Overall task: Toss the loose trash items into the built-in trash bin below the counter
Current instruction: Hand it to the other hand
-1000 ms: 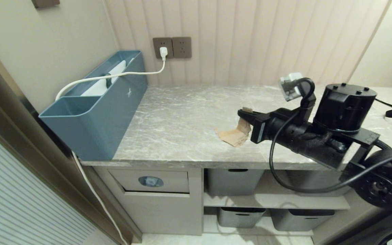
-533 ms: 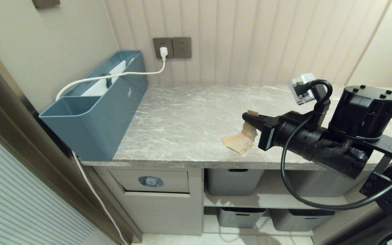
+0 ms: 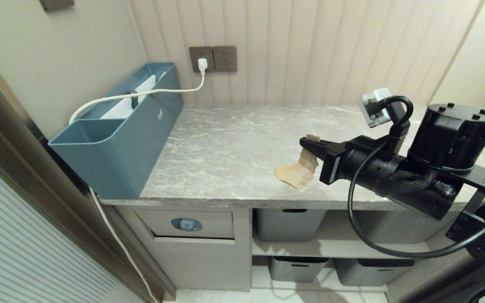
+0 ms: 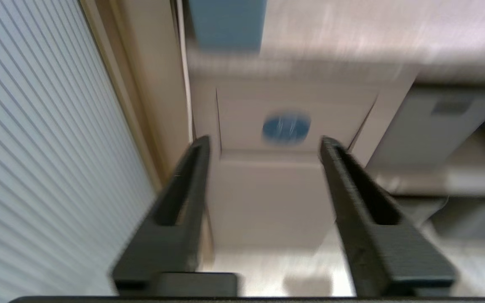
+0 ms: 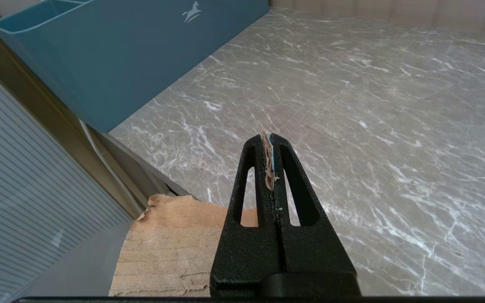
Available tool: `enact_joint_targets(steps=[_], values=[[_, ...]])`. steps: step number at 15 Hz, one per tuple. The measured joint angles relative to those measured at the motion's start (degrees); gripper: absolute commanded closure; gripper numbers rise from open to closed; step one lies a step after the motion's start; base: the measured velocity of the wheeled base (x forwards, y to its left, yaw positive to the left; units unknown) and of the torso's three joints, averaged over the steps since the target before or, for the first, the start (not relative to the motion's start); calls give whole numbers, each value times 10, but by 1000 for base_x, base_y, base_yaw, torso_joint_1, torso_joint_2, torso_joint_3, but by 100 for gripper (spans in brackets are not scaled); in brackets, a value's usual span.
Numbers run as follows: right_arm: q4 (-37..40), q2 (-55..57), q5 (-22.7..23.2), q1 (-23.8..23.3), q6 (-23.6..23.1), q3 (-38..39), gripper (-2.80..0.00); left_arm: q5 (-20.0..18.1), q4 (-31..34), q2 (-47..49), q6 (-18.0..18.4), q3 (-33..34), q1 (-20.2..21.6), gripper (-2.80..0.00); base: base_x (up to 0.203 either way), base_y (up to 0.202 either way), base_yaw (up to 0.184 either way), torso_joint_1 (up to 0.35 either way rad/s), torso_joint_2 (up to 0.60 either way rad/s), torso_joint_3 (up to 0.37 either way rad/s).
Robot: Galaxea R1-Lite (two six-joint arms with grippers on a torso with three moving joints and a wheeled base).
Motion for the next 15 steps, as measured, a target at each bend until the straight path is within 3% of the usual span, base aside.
enact_joint_targets(steps=[3, 5, 6, 7, 9, 11, 15], values=[[-1, 12, 4, 1, 0, -25, 0, -73, -2, 69, -61, -123, -4, -280, 0, 0, 0, 0, 0, 0], [-1, 24, 4, 1, 0, -55, 0, -168, -4, 142, -110, -184, -8, -280, 0, 0, 0, 0, 0, 0], [0, 30, 4, 1, 0, -70, 0, -234, -6, 187, -133, -207, -10, -280, 0, 0, 0, 0, 0, 0], [0, 36, 4, 1, 0, -86, 0, -295, -11, 228, -147, -220, -13, -280, 0, 0, 0, 0, 0, 0], [0, 49, 3, 1, 0, -115, 0, -380, -25, 311, -160, -236, -26, -280, 0, 0, 0, 0, 0, 0], [0, 63, 4, 2, 0, -142, 0, -411, -42, 396, -185, -256, -60, -280, 0, 0, 0, 0, 0, 0], [23, 92, 2, 25, 0, -202, 0, -417, -90, 575, -241, -312, -149, -280, 0, 0, 0, 0, 0, 0]])
